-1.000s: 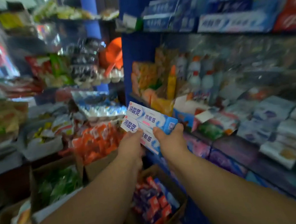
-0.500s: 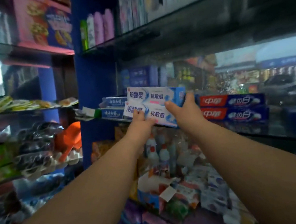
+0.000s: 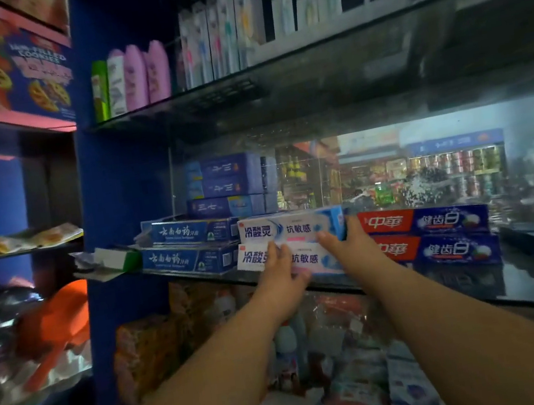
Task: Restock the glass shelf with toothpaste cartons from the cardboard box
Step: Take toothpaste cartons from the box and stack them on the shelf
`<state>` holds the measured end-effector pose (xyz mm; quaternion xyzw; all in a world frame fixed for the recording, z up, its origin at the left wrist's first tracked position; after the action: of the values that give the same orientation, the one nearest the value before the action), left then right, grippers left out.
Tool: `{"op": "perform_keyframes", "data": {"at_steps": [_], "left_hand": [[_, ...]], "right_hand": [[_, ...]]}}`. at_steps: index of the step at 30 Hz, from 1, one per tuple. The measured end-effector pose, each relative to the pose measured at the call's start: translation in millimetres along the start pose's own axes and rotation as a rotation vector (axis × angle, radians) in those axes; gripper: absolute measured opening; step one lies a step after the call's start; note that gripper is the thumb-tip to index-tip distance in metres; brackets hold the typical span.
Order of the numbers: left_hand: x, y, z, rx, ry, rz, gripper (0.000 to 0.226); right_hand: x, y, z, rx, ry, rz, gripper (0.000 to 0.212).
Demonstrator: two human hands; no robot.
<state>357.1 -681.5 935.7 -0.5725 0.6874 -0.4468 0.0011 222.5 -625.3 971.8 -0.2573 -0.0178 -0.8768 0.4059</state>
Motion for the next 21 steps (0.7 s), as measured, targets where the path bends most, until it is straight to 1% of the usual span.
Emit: {"op": "perform_keyframes", "data": {"at_steps": [2,5,7,9,11,14,17,18,20,21], "left_hand": [[7,0,6,0.124,0.013,-0.057,0.072],[17,-3,9,0.185,-0.005,-0.09,0.071],[28,-2,10,0.249,-0.002,-0.054,0.07],[38,0,14,0.29,-0.007,-0.032,0.073],[43,0,14,0.263,0.0,-0.045,0.075],[47,-5,17,0.164,0.025,-0.116,0.068],[51,-7,19,0.154,0.017,-0.13,0.067],[52,-7,19,0.154,0.015,-0.134,0.067],[53,-8,17,0.138,0.005,-0.148,0.067],[52,-8,17,0.129,0.003,-0.15,0.07]], "right_hand": [[12,1,1,-0.067,-0.016,-0.047,0.047],[29,2,9,-0.477,-0.057,-0.159,0.072],[38,3,5,-0.561,0.017,-0.209,0.077],[45,2,-1,-0.577,0.091,-0.24,0.079],[51,2,-8,-0.608,0.144,-0.243,0.085],[57,1,-18,-0.427,0.289,-0.23,0.091],[60,2,-21,-0.285,0.357,-0.256,0.098],[62,2,-22,-0.267,0.368,-0.284,0.096],[62,0,-22,-0.227,0.373,-0.335,0.08],[63,1,-23,-0.162,0.377,-0.333,0.071]]}}
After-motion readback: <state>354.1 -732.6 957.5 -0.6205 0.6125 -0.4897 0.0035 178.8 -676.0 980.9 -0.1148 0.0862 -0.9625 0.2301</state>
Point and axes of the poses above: each hand's wrist, its own x-axis towards the middle knuckle, its own y-axis out of the palm, z = x × y, the point moved 5 cm from there along x, towards the middle knuckle, and after that the axes turned 7 degrees about -z, right-handed, at the moved point
